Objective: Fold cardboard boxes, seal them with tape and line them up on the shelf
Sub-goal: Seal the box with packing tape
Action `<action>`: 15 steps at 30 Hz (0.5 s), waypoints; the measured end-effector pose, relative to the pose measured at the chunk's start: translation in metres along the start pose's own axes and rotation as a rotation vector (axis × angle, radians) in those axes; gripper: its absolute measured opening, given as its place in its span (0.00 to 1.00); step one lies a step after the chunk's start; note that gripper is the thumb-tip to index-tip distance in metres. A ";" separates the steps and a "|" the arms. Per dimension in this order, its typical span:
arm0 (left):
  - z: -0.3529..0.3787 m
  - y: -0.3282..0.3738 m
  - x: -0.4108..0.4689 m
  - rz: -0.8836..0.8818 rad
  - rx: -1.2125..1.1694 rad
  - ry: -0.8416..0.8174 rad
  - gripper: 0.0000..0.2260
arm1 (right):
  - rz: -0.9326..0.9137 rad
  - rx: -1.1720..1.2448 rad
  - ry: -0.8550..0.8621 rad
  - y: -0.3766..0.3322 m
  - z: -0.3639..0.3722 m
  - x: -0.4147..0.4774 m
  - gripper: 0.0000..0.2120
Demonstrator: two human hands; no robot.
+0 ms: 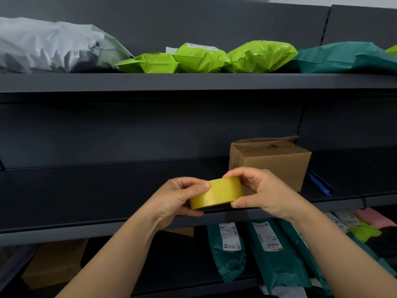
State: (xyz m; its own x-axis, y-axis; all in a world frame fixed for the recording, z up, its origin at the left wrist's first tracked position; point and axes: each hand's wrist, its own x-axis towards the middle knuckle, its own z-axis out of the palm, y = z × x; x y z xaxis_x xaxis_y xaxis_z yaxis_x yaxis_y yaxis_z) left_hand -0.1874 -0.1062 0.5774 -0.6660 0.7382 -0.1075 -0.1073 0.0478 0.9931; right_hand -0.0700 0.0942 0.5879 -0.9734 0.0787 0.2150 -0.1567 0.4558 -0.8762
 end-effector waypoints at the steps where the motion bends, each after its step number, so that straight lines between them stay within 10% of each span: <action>1: 0.001 0.000 0.000 0.006 0.010 0.010 0.18 | -0.006 -0.027 0.011 0.000 0.001 0.000 0.25; 15: 0.031 -0.021 0.012 0.439 -0.165 0.632 0.03 | -0.076 -0.191 0.369 -0.001 0.050 0.010 0.21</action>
State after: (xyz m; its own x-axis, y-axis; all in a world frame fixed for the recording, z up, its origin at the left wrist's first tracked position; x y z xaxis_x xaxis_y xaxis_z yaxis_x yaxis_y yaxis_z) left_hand -0.1703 -0.0780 0.5566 -0.9612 0.1412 0.2371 0.1876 -0.2960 0.9366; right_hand -0.0877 0.0502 0.5699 -0.8299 0.3346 0.4465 -0.1586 0.6257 -0.7638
